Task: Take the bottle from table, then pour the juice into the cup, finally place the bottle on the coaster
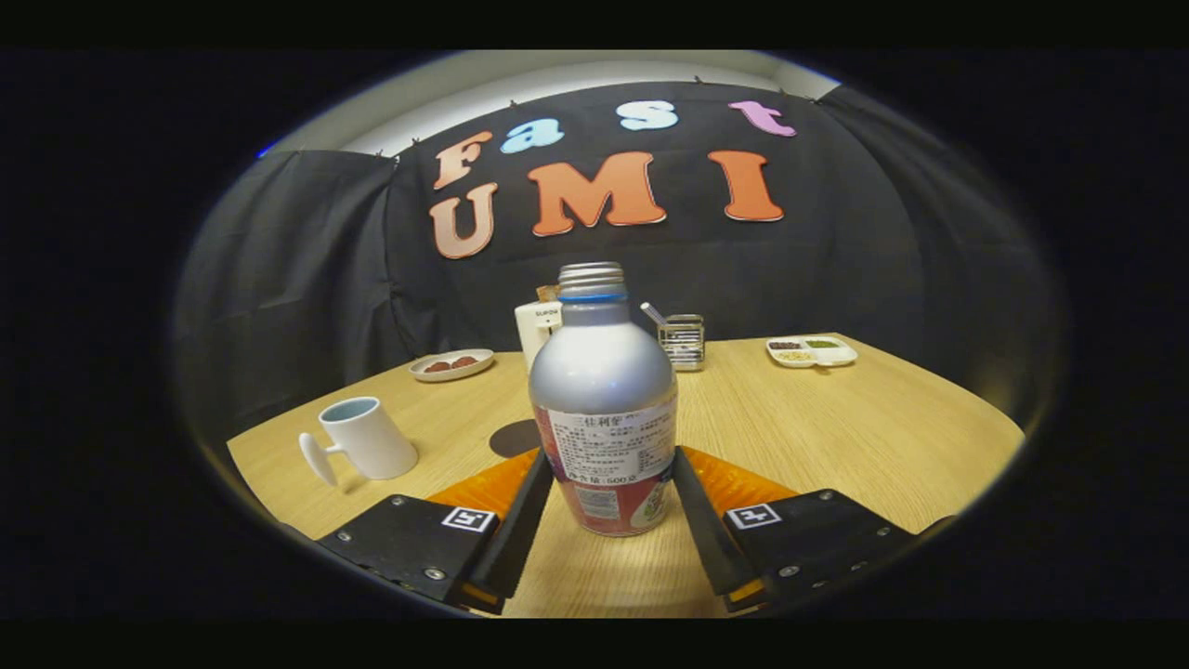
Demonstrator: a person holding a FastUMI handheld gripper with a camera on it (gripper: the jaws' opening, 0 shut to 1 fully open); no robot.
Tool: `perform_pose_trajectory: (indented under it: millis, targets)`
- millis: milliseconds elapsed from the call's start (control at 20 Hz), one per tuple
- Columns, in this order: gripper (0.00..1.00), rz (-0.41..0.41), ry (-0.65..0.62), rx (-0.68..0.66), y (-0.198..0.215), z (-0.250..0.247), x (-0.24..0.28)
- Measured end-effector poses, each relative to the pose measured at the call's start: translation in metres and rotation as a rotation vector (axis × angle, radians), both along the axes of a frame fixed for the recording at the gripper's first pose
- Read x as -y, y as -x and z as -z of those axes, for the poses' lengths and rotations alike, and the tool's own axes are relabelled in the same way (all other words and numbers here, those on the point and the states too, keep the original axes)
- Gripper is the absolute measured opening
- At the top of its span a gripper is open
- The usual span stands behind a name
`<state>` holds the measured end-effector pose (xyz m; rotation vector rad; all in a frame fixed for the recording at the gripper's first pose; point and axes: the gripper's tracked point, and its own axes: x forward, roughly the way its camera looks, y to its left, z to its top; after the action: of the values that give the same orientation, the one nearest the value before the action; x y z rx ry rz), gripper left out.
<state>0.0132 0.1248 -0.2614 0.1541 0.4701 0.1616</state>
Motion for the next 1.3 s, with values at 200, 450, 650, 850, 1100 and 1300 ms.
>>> perform_pose_trajectory:
  millis: [200,450,650,850,1100,1300]
  targets:
    - [0.76,-0.022,0.039,0.026,-0.005,-0.017,-0.007]
    - [0.76,-0.065,0.21,0.07,-0.015,-0.034,-0.016]
    - [0.76,-0.088,0.329,0.085,-0.023,-0.036,-0.025]
    - [0.76,-0.108,0.473,0.103,-0.03,-0.037,-0.03]
    - [0.76,-0.148,0.688,0.147,-0.038,-0.041,-0.04]
    - [0.75,-0.196,0.813,0.206,-0.043,-0.048,-0.055]
